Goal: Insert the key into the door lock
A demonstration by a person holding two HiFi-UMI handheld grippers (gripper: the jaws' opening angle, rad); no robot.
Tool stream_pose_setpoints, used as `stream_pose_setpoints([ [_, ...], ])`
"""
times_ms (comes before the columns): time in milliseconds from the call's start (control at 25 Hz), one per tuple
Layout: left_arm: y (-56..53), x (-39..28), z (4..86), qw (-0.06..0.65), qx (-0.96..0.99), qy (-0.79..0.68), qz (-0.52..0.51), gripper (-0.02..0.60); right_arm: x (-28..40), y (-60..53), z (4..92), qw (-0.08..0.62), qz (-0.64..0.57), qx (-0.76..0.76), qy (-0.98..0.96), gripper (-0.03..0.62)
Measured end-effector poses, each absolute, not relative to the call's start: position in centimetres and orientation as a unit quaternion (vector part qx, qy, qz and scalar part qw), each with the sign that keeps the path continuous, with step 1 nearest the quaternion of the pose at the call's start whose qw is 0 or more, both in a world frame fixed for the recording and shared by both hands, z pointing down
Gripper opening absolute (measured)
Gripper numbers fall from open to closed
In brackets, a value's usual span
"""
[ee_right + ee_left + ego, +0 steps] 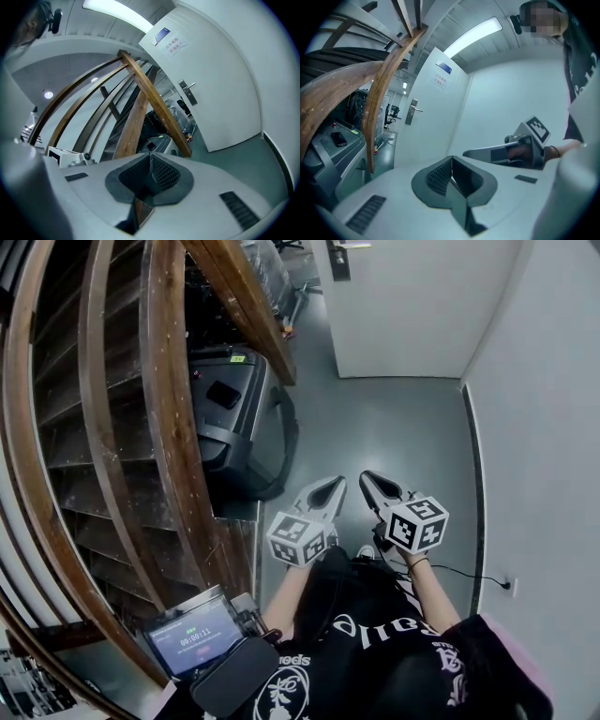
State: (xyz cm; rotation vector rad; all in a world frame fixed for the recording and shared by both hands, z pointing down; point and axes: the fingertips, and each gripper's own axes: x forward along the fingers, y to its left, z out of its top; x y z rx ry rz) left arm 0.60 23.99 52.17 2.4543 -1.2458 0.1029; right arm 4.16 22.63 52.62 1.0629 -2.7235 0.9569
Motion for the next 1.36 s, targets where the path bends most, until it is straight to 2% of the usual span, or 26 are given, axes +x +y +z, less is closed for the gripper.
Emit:
stream_pose_setpoints([
  [1360,21.6,-4.3,50.8,0.168,0.901,-0.398,0.042,0.005,-0.5,20.9,51.2,0.021,0.28,0.406,-0.87,0.035],
])
